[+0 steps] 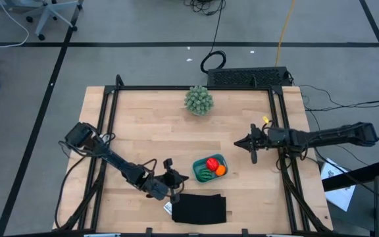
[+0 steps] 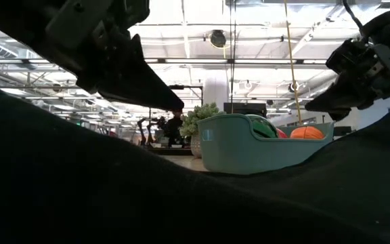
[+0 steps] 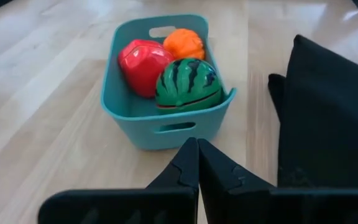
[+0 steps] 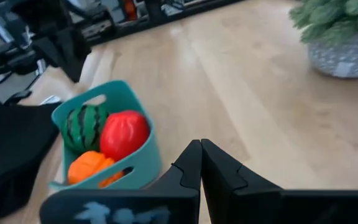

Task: Pick and placing Produce into tupperware
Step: Adjust the blue bin on the table

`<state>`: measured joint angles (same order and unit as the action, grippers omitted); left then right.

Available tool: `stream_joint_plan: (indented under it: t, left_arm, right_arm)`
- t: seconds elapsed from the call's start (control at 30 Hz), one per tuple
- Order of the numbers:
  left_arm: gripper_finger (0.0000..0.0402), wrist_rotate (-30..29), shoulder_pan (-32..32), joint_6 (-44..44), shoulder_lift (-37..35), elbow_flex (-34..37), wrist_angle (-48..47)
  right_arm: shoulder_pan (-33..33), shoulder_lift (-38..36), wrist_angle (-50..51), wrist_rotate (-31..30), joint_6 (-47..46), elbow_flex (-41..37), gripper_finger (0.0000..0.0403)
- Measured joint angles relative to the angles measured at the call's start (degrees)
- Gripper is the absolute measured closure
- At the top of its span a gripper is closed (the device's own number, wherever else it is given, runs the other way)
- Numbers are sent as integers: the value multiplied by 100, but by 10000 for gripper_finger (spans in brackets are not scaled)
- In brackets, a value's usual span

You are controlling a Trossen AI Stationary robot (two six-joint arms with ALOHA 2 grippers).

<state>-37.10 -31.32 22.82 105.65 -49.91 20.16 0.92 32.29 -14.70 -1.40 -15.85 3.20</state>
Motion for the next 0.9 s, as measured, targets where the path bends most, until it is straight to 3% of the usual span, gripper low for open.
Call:
stream_joint_plan:
  t: [0.23,0.47,0.9]
  left_arm:
    - [401,121,105,143,8,0,63]
    - [401,166,163,161,413,-11,522]
    - [401,415,492,-137,538,-4,731]
  right_arm:
    - [-383,375,-8,-33,-319,0,403]
    - [-795,889,-183,-476,-524,0,403]
    - [-1000,1890,-1201,-499,-556,0,403]
